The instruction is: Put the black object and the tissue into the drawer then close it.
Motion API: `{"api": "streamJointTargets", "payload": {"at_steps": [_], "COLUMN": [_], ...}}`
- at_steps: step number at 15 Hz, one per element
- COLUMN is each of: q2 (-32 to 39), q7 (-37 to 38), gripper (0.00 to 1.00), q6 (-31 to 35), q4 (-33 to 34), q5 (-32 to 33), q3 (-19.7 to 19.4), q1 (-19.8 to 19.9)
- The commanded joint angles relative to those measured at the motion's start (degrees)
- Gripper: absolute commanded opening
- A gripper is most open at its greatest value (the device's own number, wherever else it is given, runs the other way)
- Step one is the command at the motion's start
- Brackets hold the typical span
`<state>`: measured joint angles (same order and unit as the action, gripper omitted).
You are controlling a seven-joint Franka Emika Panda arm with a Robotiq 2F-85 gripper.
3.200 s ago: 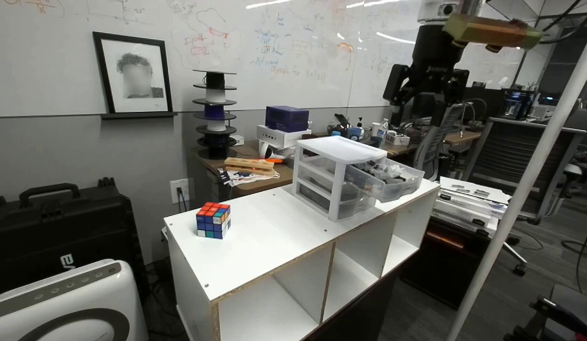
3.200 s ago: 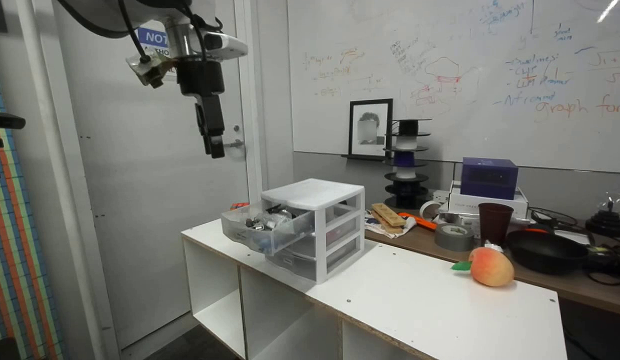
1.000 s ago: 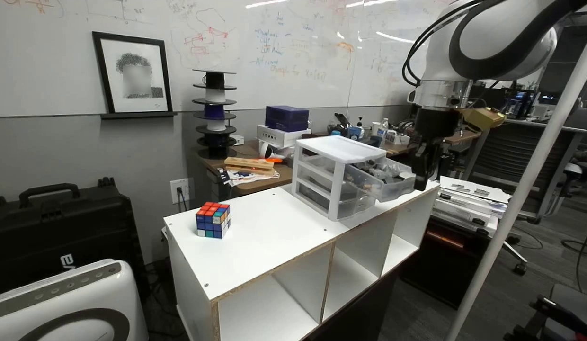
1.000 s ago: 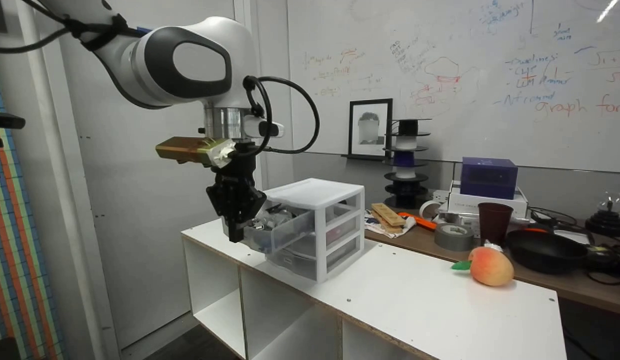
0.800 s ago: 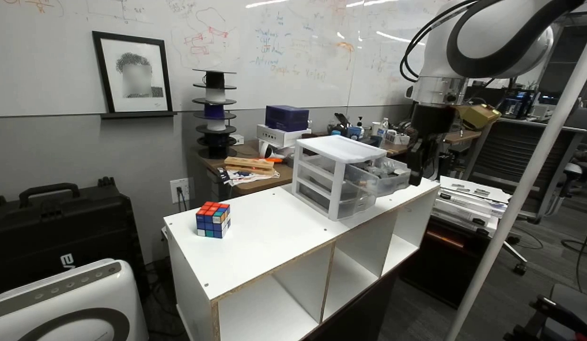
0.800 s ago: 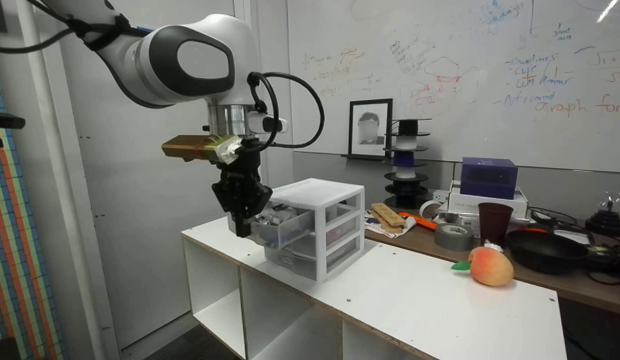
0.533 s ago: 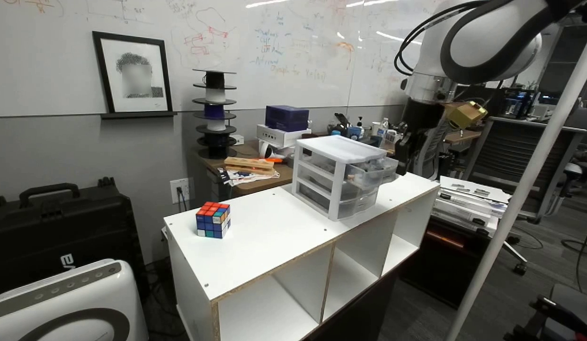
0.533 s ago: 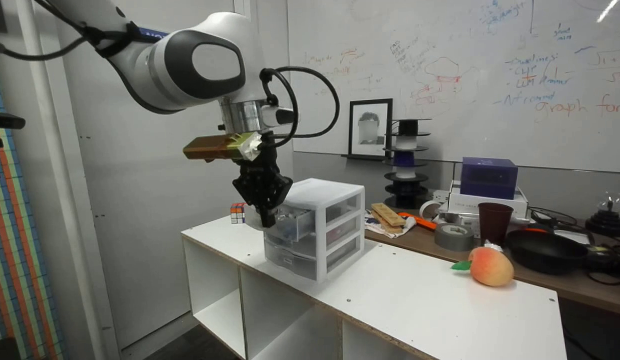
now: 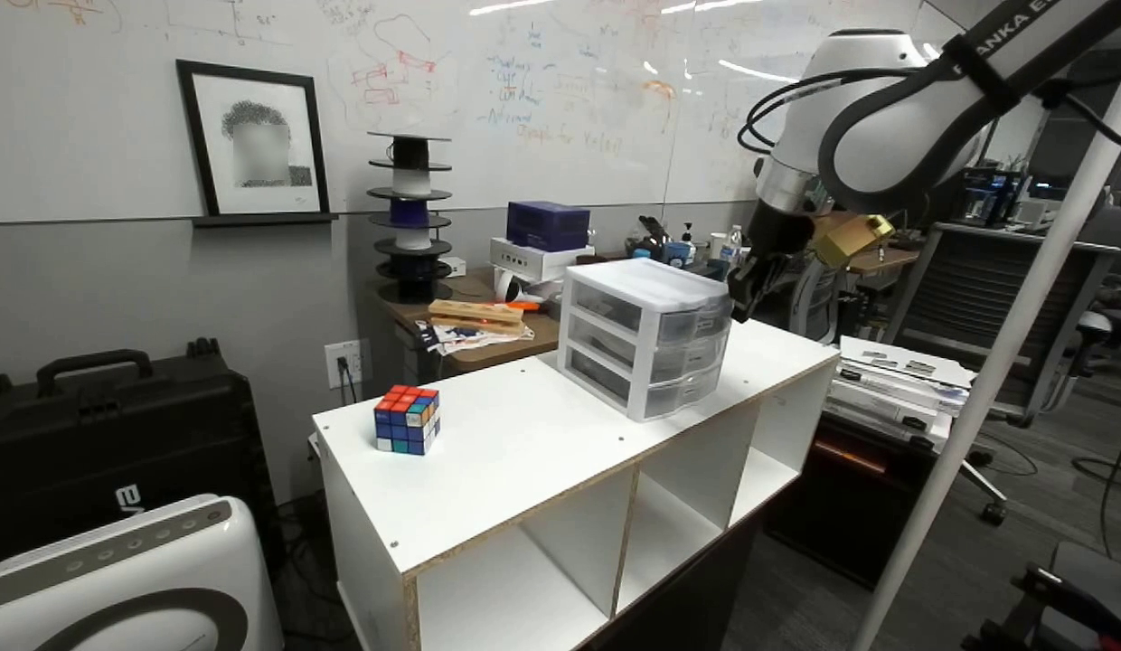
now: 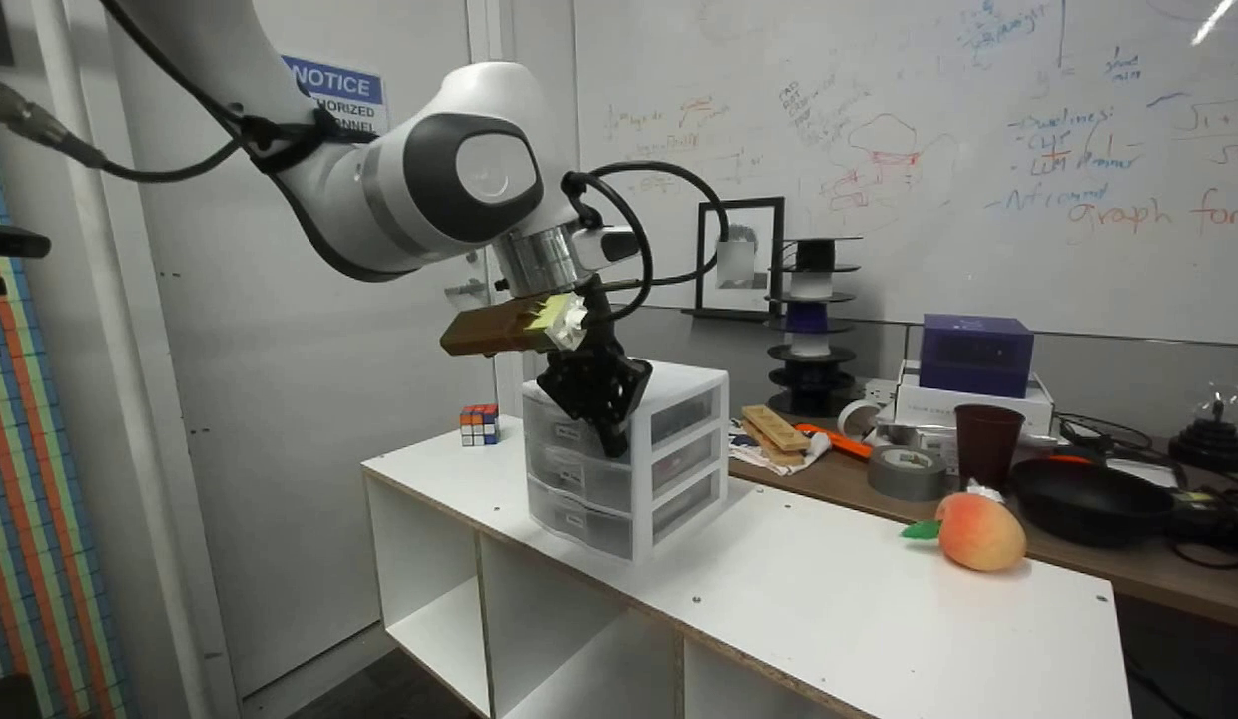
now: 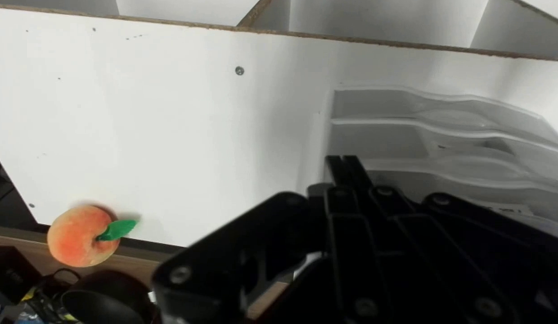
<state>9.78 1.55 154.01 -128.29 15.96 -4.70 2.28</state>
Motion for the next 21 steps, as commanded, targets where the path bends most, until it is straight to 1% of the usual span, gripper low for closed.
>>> {"api": "streamJointTargets", "payload": {"at_steps": [1, 3, 4, 5, 7, 10, 13, 18, 19, 21], "q2": [4.1, 3.8, 3.1, 1.5, -2.5, -11.4, -19.0, -33.7, -36.3, -39.0], "q7": [3.7, 4.7, 4.6, 3.8, 3.2, 6.5, 6.7, 7.8, 8.2, 8.6], "gripper": [0.05, 0.03, 0.04, 0.02, 0.02, 0.02, 0.02, 0.02, 0.04, 0.29], "q6": [4.6, 4.7, 4.3, 2.9, -2.8, -17.3, -27.1, -36.9, -38.4, -43.2], "q4": [4.1, 3.9, 3.5, 2.5, 0.4, -1.9, -2.1, -2.1, -2.0, 0.2], "q5": [3.3, 3.1, 3.1, 2.4, 1.0, 0.4, -4.2, -8.8, -8.8, -11.1], "q3": [-1.8, -1.9, -1.7, -1.1, 0.0, 1.4, 3.6, 6.3, 6.8, 6.9], "q1": [-0.8, -1.0, -1.2, -1.4, -2.0, -3.6, -3.6, -3.6, -3.3, -3.3]}}
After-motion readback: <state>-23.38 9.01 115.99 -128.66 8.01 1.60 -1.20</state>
